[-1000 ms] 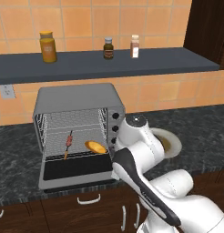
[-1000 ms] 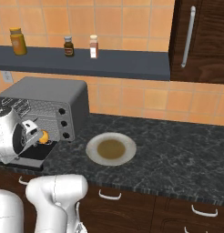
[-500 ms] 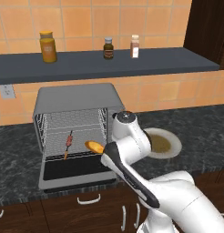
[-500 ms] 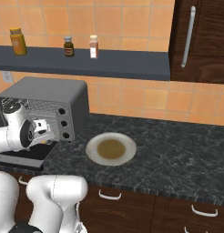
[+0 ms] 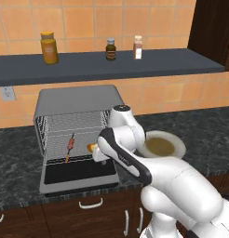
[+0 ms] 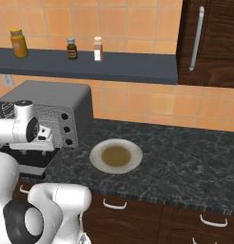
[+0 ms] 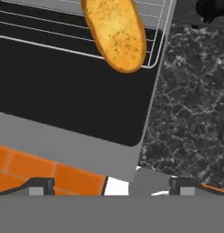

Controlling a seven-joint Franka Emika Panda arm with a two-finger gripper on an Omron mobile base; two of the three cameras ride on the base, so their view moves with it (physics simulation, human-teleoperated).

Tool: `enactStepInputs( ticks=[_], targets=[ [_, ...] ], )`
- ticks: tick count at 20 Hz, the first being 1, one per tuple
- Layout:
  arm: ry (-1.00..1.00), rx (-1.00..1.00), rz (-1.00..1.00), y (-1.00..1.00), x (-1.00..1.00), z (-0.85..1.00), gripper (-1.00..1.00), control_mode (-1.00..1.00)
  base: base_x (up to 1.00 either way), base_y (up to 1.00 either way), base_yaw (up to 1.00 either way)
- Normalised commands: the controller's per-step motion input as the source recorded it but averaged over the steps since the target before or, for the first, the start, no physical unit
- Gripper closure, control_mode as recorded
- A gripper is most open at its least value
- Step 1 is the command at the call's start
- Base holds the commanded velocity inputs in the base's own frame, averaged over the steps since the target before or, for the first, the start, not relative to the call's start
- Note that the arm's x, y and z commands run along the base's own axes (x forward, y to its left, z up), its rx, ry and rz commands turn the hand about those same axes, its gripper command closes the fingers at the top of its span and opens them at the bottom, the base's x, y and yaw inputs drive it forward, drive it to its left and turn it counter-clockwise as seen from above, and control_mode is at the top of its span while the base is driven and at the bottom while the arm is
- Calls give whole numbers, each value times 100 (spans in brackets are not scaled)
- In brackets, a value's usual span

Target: Pick up the kebab skewer and baguette bread, and place them inside the toaster oven. Close the toaster oven door and start by setting the timer.

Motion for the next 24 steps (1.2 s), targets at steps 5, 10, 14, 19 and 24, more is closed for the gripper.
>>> enactStepInputs(
  ticks=[5,10,14,19,24],
  targets=[
    [0,6,-31,48,2,-61,-100,-100,0,0,0],
    [0,0,-35,8,13,-32,-100,-100,0,0,0],
    [1,0,-33,10,8,-34,-100,-100,0,0,0],
    [2,0,-27,5,23,-8,-100,-100,0,0,0],
    [10,0,-19,9,22,-11,-100,-100,0,0,0]
  ],
)
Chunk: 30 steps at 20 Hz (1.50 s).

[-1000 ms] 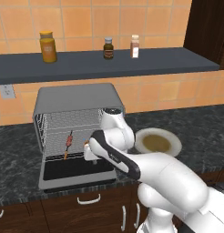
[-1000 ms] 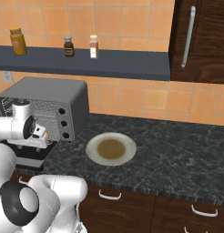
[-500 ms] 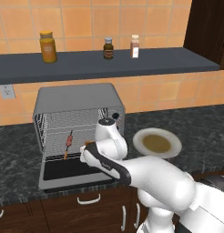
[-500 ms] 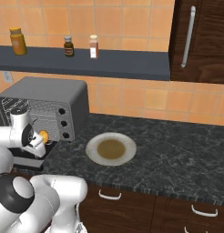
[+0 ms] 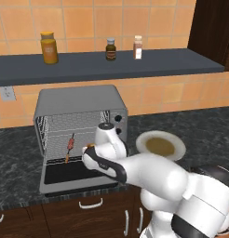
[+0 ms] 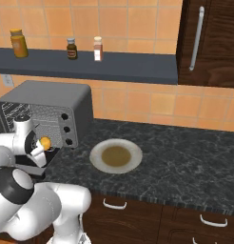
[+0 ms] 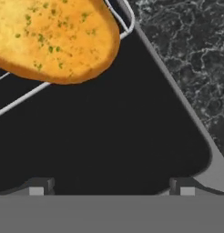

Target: Pick up the kebab skewer and baguette bread, and place them inside the toaster oven. Close the toaster oven door and start by setting the timer.

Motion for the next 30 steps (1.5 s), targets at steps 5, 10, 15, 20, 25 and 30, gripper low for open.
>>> enactStepInputs(
  ticks=[5,10,15,20,25,30],
  targets=[
    [13,0,-8,20,13,-12,-100,-100,0,0,0],
    [13,0,-4,10,11,-14,-100,-100,0,0,0],
    [0,0,-7,25,0,-44,-100,-100,0,0,0],
    [-6,0,-9,18,13,-16,-100,-100,0,0,0],
    [-5,0,-10,2,13,-20,-100,-100,0,0,0],
    [-1,0,-12,0,28,-3,-100,-100,0,0,0]
  ],
)
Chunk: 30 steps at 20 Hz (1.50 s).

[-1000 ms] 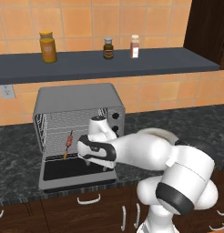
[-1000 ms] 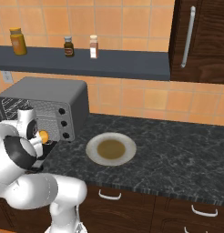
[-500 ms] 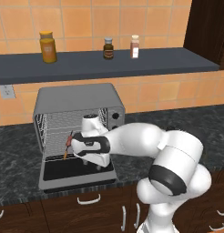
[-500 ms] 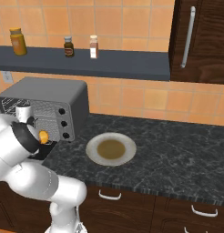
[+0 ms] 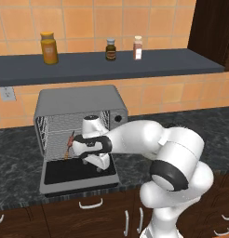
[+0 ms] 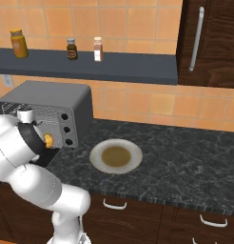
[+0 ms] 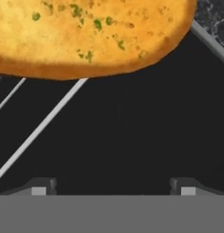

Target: Pick up the kebab skewer and baguette bread, and place them inside the toaster oven. Close the toaster oven door and start by setting the timer.

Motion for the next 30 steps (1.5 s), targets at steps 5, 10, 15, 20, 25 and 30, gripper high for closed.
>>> enactStepInputs(
  ticks=[5,10,15,20,25,30],
  targets=[
    [0,0,-14,0,44,0,-100,-100,0,0,0],
    [-4,0,-16,1,37,-5,-100,-100,0,0,0],
    [-4,0,-17,6,56,0,-100,-100,0,0,0],
    [-1,0,-16,4,50,-3,-100,-100,0,0,0],
    [-2,0,-14,11,6,-14,-100,-100,0,0,0],
    [-5,0,-9,9,-10,-7,-100,-100,0,0,0]
  ],
)
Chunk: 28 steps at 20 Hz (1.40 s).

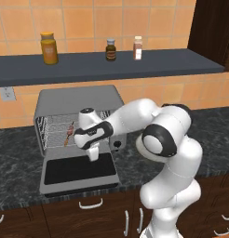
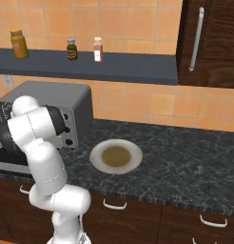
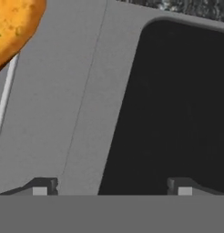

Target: Pick up the kebab skewer and baguette bread, and place them inside the toaster oven. Close the toaster oven door and start by setting the timer.

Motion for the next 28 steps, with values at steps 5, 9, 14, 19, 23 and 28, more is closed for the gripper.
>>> enactStepInputs(
  ticks=[5,9,14,19,23,28],
  targets=[
    [0,0,-4,3,-64,0,-100,-100,0,0,0],
    [0,0,0,3,-84,0,-100,-100,0,0,0],
    [0,0,-1,0,-22,4,-100,-100,0,0,0],
    [0,0,0,0,-53,25,-100,-100,0,0,0],
    [0,0,18,-1,-90,47,-100,-100,0,0,0],
    [0,0,40,-4,-100,8,-100,-100,0,0,0]
  ],
)
